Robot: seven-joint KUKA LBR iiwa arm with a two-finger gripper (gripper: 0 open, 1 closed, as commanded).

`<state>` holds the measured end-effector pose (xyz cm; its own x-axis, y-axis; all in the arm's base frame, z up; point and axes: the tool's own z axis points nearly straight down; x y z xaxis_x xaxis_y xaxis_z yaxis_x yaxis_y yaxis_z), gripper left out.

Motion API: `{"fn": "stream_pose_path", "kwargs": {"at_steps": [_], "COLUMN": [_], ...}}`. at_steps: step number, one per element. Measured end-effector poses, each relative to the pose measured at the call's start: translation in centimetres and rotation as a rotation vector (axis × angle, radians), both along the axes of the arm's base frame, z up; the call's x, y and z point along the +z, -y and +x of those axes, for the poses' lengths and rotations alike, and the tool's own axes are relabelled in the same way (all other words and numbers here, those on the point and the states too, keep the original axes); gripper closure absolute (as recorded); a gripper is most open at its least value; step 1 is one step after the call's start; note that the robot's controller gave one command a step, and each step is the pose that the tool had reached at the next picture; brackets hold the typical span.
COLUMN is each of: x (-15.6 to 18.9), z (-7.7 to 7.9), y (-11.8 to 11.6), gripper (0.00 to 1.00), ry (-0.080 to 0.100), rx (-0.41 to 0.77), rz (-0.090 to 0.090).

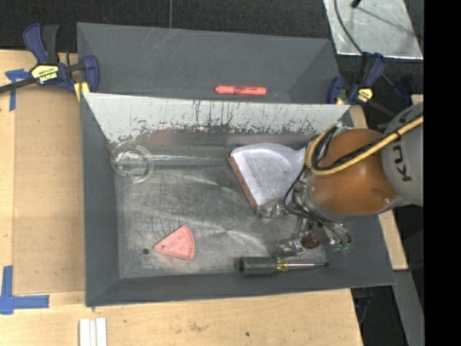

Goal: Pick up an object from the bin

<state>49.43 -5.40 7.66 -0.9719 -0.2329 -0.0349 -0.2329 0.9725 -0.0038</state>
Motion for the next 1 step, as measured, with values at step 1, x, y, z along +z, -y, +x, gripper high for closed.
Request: {"fn": "stream_pose_path", "kwargs": {"at_steps": [1], "x": [-0.26], "z": [0.35], "y": [5.63], "gripper": [0.0], "ry": [-0.019], "rx": [0.253], "rz": [-0.005]}}
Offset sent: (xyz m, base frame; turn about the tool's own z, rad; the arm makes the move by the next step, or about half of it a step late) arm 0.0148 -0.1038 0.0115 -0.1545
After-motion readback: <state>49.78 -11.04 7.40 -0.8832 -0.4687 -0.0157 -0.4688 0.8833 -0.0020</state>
